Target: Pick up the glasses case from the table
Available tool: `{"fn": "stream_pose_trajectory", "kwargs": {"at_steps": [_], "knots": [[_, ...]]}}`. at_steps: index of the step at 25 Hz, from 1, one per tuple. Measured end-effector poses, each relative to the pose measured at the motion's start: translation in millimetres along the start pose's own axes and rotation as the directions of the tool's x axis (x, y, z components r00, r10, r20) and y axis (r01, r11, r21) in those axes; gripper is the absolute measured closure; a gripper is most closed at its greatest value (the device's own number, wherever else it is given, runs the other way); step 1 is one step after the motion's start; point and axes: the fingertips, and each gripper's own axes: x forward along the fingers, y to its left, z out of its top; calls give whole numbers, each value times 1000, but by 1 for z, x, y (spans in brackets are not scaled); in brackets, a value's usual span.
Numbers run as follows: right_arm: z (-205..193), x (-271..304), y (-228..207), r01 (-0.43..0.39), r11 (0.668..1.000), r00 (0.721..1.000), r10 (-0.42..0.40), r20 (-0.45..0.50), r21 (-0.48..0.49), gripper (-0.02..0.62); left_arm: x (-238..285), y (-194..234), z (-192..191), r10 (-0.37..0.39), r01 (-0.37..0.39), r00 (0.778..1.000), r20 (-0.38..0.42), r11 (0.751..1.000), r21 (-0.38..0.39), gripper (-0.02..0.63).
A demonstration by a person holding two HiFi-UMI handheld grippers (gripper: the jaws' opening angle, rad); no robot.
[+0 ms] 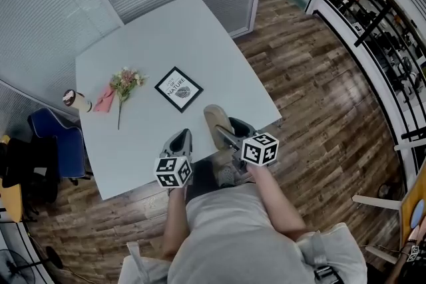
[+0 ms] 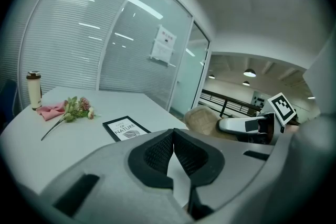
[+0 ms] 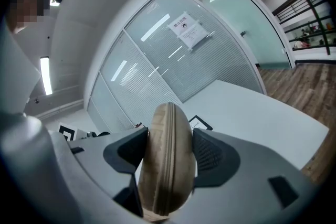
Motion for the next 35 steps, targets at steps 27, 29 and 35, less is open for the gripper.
{"fn": "stream_pose_trajectory", "kwargs": {"at_steps": [27,29,35], "knots": [[1,34,13,-43,999,999,43,-22,1,331,-10,25,5,7,-6,1000,20,999,-38,597],[2,34,13,-43,999,999,43,-18,1,331,-10,25,5,9,-8,1000,21,999,-39,597],[0,35,12,-61,996,998,62,-8,63,331,-11,26,3,16,-15,1000,22,999,-42,597]]}}
